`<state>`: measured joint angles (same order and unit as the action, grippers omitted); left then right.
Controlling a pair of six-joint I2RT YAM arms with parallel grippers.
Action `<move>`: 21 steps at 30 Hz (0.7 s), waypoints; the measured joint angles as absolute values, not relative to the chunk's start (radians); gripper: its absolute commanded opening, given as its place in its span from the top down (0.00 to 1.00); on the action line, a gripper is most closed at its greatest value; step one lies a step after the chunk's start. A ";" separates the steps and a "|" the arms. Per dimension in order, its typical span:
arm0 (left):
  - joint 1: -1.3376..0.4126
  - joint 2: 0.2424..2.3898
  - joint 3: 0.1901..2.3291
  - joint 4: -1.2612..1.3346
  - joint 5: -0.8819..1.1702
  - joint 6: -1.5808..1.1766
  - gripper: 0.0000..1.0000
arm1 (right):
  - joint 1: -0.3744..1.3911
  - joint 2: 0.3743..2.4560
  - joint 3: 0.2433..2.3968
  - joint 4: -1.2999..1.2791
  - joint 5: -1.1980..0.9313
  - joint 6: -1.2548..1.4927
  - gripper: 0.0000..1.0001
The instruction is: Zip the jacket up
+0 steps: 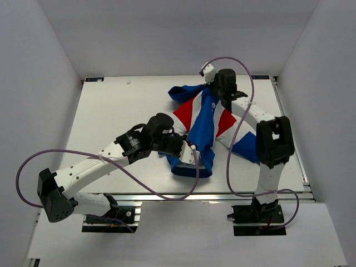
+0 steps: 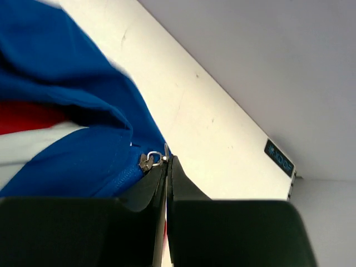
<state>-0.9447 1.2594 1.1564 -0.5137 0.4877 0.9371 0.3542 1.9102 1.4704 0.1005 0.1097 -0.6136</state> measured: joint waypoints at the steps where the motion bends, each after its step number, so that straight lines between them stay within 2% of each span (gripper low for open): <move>1: -0.944 1.263 1.161 -0.515 0.479 0.947 1.00 | 0.349 1.956 1.522 0.097 0.120 -0.611 1.00; 10: -0.878 1.354 1.206 -0.477 0.371 1.002 1.00 | 0.363 2.281 2.022 -0.066 0.116 -0.577 1.00; 15: -0.877 1.367 1.217 -0.496 0.381 1.005 1.00 | 0.363 2.282 2.022 -0.076 0.080 -0.548 1.00; 16: -0.877 1.369 1.221 -0.509 0.392 1.003 0.93 | 0.361 2.267 1.997 -0.072 0.066 -0.537 0.69; 17: -0.879 1.372 1.228 -0.529 0.410 0.997 0.56 | 0.359 2.244 1.956 -0.064 0.051 -0.522 0.53; 18: -0.887 1.375 1.238 -0.567 0.458 0.988 0.39 | 0.353 2.217 1.909 -0.040 0.048 -0.511 0.35; 19: -0.904 1.375 1.246 -0.607 0.501 0.973 0.23 | 0.339 2.191 1.863 -0.019 0.040 -0.501 0.11; 20: -0.922 1.377 1.254 -0.636 0.536 0.967 0.02 | 0.324 2.166 1.822 -0.007 0.030 -0.489 0.11; 21: -0.938 1.378 1.261 -0.659 0.567 0.962 0.02 | 0.304 2.134 1.774 0.014 0.017 -0.486 0.11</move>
